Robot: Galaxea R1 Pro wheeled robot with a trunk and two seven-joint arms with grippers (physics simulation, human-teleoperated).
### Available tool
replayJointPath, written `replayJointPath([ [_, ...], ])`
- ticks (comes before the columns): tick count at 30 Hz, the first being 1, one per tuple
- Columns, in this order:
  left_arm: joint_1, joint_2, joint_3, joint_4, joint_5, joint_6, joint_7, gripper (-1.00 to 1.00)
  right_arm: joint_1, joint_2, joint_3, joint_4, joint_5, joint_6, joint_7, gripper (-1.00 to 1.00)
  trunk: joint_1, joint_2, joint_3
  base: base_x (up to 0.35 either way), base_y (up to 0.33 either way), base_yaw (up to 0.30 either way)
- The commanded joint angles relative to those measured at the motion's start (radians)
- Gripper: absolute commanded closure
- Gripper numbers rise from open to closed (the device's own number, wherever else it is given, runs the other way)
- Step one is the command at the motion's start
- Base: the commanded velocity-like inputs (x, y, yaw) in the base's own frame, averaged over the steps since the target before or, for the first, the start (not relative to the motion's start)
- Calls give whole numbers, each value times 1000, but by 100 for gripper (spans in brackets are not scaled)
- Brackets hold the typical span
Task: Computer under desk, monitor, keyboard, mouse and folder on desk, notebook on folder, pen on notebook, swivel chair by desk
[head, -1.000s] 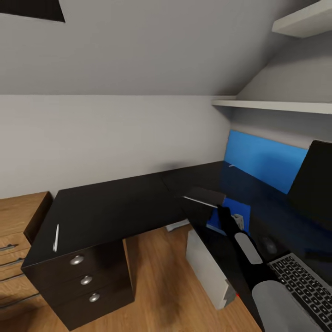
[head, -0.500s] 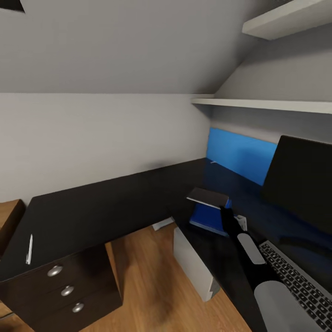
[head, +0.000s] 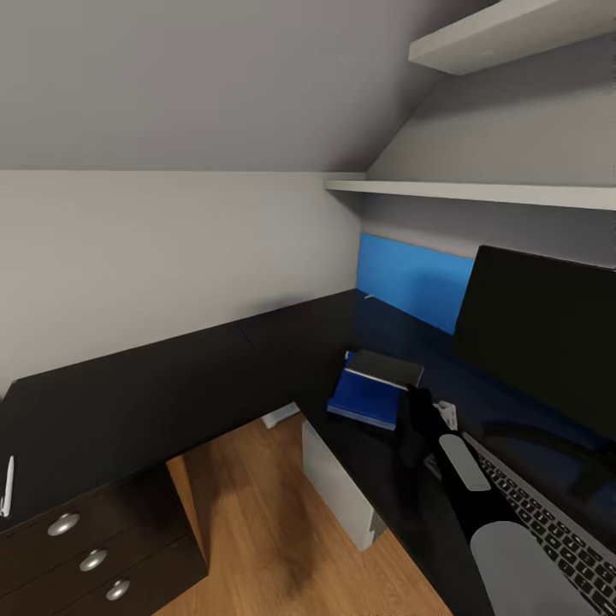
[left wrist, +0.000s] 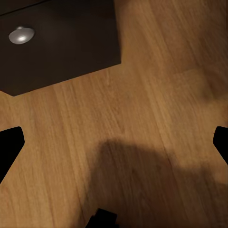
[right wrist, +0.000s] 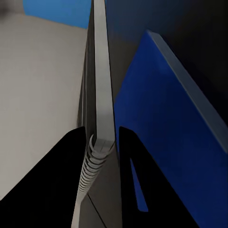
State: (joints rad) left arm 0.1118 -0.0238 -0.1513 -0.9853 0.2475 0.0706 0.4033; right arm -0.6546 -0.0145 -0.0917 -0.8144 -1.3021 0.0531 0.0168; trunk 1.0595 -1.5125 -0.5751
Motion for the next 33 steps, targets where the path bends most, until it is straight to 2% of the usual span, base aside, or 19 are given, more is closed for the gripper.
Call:
replayJointPath([
  [1, 0, 1, -2, -3, 6, 5, 6, -100, 0, 1, -2, 0, -8, 5, 1, 100, 0, 0, -1, 0, 0, -58],
  [23, 0, 0, -2, -3, 6, 6, 6, -100, 0, 17, 4, 4, -7, 11, 4, 100, 0, 0, -1, 0, 0, -7],
  [33, 0, 1, -2, -3, 6, 6, 6, -100, 0, 21, 5, 7, -7, 10, 3, 100, 0, 0, -1, 0, 87, 0],
])
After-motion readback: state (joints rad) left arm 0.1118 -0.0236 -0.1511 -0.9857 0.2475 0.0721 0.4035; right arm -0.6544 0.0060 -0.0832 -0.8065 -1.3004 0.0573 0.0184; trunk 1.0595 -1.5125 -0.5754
